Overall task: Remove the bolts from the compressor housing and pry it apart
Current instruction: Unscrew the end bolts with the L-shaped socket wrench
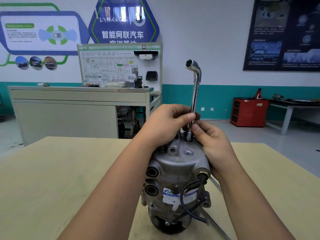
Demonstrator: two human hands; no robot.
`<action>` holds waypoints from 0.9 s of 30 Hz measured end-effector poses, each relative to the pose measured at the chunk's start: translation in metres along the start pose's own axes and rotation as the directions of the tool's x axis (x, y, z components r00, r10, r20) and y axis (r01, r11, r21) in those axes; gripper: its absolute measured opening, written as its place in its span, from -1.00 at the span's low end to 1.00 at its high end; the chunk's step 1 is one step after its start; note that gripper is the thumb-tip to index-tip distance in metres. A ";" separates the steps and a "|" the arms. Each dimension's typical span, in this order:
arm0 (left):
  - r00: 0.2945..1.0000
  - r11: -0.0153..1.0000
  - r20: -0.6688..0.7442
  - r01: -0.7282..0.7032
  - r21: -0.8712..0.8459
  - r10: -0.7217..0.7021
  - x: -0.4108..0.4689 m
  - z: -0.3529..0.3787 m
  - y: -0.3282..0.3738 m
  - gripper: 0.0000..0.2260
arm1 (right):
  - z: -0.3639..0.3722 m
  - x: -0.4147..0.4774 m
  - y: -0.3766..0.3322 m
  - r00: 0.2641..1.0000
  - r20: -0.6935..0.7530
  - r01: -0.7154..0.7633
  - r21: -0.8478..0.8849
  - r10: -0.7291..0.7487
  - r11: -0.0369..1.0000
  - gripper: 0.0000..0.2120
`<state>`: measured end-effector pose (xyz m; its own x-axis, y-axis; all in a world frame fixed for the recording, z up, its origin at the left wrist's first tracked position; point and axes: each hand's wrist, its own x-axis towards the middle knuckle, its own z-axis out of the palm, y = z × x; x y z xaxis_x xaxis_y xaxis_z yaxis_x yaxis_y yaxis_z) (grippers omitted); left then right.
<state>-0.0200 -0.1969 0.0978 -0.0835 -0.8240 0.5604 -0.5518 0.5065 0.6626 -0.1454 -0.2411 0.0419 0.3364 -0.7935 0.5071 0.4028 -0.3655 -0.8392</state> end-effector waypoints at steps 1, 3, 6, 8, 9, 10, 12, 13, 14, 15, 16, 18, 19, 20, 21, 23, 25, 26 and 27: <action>1.000 1.000 -0.011 0.003 0.017 -0.003 0.000 0.000 -0.001 -0.89 | 0.000 0.000 0.000 1.000 -0.009 -0.009 0.010 0.009 1.000 -0.79; 0.999 0.999 -0.041 0.022 0.035 -0.021 0.001 0.002 -0.002 -0.89 | 0.001 -0.001 -0.001 1.000 -0.019 -0.013 0.016 0.014 1.000 -0.79; 0.996 0.998 -0.076 0.049 0.036 -0.046 0.001 0.002 -0.003 -0.85 | 0.002 -0.002 -0.001 0.999 -0.033 -0.009 -0.013 0.008 1.000 -0.82; 0.995 0.998 -0.082 0.054 0.033 -0.052 0.001 0.002 -0.001 -0.91 | 0.002 -0.002 -0.001 0.999 -0.037 -0.010 -0.023 0.009 1.000 -0.81; 0.995 0.998 -0.083 0.057 0.023 -0.055 0.001 0.002 -0.001 -0.93 | 0.002 -0.002 -0.002 0.999 -0.034 -0.011 -0.026 0.010 1.000 -0.79; 0.995 0.998 -0.083 0.059 0.013 -0.057 0.001 0.002 -0.001 -0.93 | 0.002 -0.003 -0.002 0.999 -0.030 -0.010 -0.034 0.009 0.999 -0.78; 0.995 0.999 -0.082 0.053 0.007 -0.052 0.001 0.002 -0.001 -0.90 | 0.001 -0.003 -0.002 1.000 -0.024 0.002 -0.068 -0.003 0.998 -0.79; 0.995 0.999 -0.083 0.049 0.011 -0.048 0.001 0.002 -0.001 -0.88 | 0.001 -0.002 -0.002 1.000 -0.027 0.008 -0.086 -0.011 0.996 -0.81; 0.995 0.999 -0.085 0.048 0.020 -0.047 0.001 0.002 -0.001 -0.87 | 0.000 -0.002 -0.002 0.999 -0.034 0.014 -0.104 -0.017 0.995 -0.81; 0.995 0.998 -0.087 0.048 0.028 -0.045 0.001 0.002 -0.001 -0.86 | -0.001 -0.002 -0.001 0.999 -0.041 0.017 -0.119 -0.022 0.993 -0.82; 0.995 0.998 -0.091 0.050 0.033 -0.047 0.001 0.002 -0.001 -0.86 | -0.002 -0.001 -0.001 0.999 -0.043 0.020 -0.129 -0.026 0.991 -0.82; 0.994 0.998 -0.095 0.050 0.043 -0.046 0.002 0.003 -0.002 -0.85 | -0.003 -0.001 0.000 0.999 -0.036 0.030 -0.133 -0.035 0.991 -0.83; 0.994 0.997 -0.098 0.047 0.053 -0.042 0.002 0.002 -0.002 -0.84 | -0.004 -0.001 0.000 0.999 -0.034 0.036 -0.138 -0.041 0.990 -0.83; 0.994 0.997 -0.101 0.046 0.060 -0.040 0.002 0.002 -0.002 -0.83 | -0.004 -0.001 0.000 0.998 -0.033 0.041 -0.142 -0.046 0.989 -0.84; 0.994 0.997 -0.104 0.046 0.060 -0.039 0.002 0.002 -0.002 -0.82 | -0.004 -0.001 0.001 0.998 -0.033 0.043 -0.141 -0.048 0.989 -0.86; 0.994 0.998 -0.106 0.037 0.055 -0.031 0.003 0.002 -0.004 -0.83 | -0.003 0.000 0.001 0.999 -0.033 0.039 -0.132 -0.044 0.990 -0.87; 0.995 0.999 -0.094 0.030 0.028 -0.027 0.002 0.002 -0.004 -0.93 | -0.002 0.000 0.001 0.998 -0.040 0.033 -0.121 -0.038 0.992 -0.78; 0.996 1.000 -0.087 0.028 0.014 -0.026 0.002 0.002 -0.003 -0.94 | -0.002 0.000 0.000 0.999 -0.040 0.032 -0.109 -0.036 0.994 -0.75; 0.997 1.000 -0.076 0.021 0.000 -0.021 0.002 0.002 -0.003 -0.88 | -0.001 0.000 0.000 0.999 -0.038 0.030 -0.097 -0.034 0.995 -0.74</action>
<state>-0.0196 -0.2004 0.0957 -0.0089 -0.8128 0.5825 -0.5532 0.4893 0.6742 -0.1466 -0.2417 0.0418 0.2901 -0.7985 0.5274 0.3280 -0.4348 -0.8387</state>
